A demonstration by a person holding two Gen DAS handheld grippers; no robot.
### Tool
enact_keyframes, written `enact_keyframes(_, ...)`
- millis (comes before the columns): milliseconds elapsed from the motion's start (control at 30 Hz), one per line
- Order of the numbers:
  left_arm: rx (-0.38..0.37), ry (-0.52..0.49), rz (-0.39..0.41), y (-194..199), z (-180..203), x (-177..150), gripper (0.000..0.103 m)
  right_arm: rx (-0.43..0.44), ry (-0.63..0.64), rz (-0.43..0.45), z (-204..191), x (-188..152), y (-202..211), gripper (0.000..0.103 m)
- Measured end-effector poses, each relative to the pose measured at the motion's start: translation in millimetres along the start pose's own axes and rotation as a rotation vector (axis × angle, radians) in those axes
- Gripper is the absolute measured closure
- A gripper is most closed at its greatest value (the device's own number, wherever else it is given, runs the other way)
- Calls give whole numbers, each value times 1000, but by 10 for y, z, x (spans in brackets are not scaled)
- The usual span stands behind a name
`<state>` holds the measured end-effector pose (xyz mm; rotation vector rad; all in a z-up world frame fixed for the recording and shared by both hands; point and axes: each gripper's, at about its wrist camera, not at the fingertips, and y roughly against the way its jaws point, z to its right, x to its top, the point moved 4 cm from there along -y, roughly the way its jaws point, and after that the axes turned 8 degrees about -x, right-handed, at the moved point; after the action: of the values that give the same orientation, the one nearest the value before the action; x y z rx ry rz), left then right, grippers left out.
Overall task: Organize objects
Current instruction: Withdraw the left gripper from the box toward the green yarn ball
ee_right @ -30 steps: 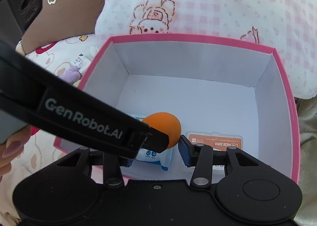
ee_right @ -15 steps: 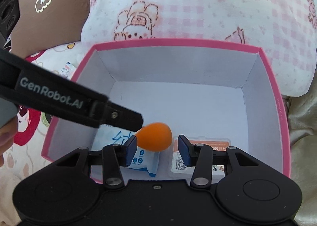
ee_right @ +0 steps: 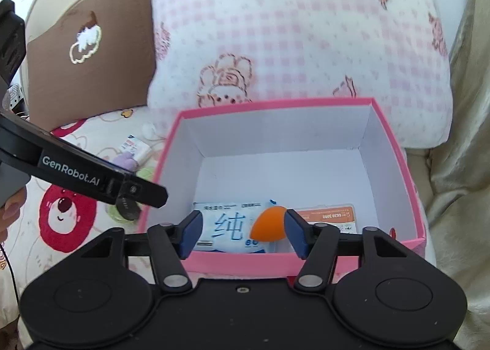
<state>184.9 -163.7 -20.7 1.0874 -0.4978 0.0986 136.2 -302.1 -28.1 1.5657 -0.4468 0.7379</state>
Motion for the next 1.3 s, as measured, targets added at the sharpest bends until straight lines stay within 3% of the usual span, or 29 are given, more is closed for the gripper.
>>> enact_keyframes(100, 3, 22, -15, 159, -61, -79, 44, -25, -16, -4, -75, 9, 116, 29)
enact_keyframes(367, -4, 15, 20, 650, -147, -221, 38, -51, -24, 19, -204, 11, 508, 24)
enact_keyframes(433, -12, -6, 28, 755, -157, -250, 34, -55, -16, 30, -268, 24, 612, 19)
enact_keyframes(500, -34, -22, 31, 846, -181, -281, 31, -55, -25, 40, -333, 30, 691, 7)
enact_keyframes(667, -6, -12, 46, 998, -351, -361, 25, -58, -46, 50, -488, 22, 756, 6)
enact_keyframes(767, 10, -20, 53, 1059, -469, -435, 11, 22, -83, 39, -571, 24, 782, 6)
enact_keyframes(867, 47, -31, 51, 1117, -598, -507, 6, 108, -118, 2, -636, 41, 780, 6)
enact_keyframes(1000, 93, -32, 69, 1239, -789, -580, 3, 78, -98, 10, -719, 44, 787, 6)
enact_keyframes(1300, 103, 28, 85, 1434, -1182, -784, 2, 142, 40, 18, -1238, 23, 877, 6)
